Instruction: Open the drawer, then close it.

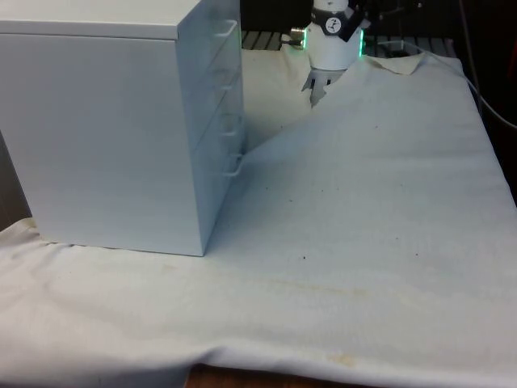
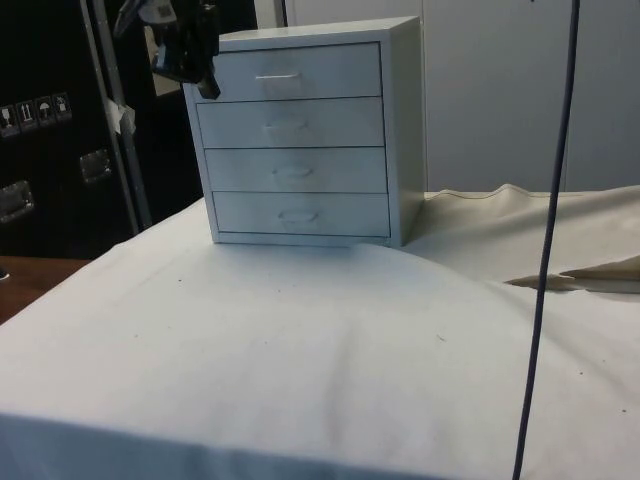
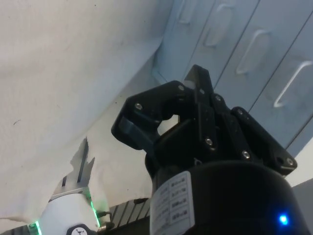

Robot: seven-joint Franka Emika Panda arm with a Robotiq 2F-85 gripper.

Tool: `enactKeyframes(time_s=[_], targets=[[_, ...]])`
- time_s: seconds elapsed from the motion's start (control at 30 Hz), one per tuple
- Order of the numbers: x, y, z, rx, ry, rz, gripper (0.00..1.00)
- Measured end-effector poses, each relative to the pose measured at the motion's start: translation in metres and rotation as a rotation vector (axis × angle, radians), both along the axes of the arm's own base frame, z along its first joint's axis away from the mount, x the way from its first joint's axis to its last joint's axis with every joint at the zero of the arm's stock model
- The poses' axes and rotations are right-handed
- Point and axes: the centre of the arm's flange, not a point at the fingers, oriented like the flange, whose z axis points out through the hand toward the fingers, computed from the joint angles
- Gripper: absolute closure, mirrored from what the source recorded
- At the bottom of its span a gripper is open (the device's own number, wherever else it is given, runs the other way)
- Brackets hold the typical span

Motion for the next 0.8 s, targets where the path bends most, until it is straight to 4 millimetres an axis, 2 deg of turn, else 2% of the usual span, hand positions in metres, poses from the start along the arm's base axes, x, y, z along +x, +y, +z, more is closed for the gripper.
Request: enactKeyframes(time_s=[0.57, 0.63, 0.67, 0.7, 0.73, 0.8], targets=[[-0.0001, 0.0006, -0.0005, -0.002, 0.001, 0.001, 1.0], [-0.0001, 0.0006, -0.0005, -0.002, 0.001, 0.001, 0.9], [-0.0001, 0.0006, -0.0005, -0.002, 0.001, 0.001, 0.79], [-0.0001, 0.0006, -0.0005, -0.002, 0.001, 0.001, 0.74], [0.0, -0.0001, -0.0005, -0.002, 0.001, 0.0, 0.74], [0.0, -0.0001, -0.0005, -0.002, 0.001, 0.0, 0.63]])
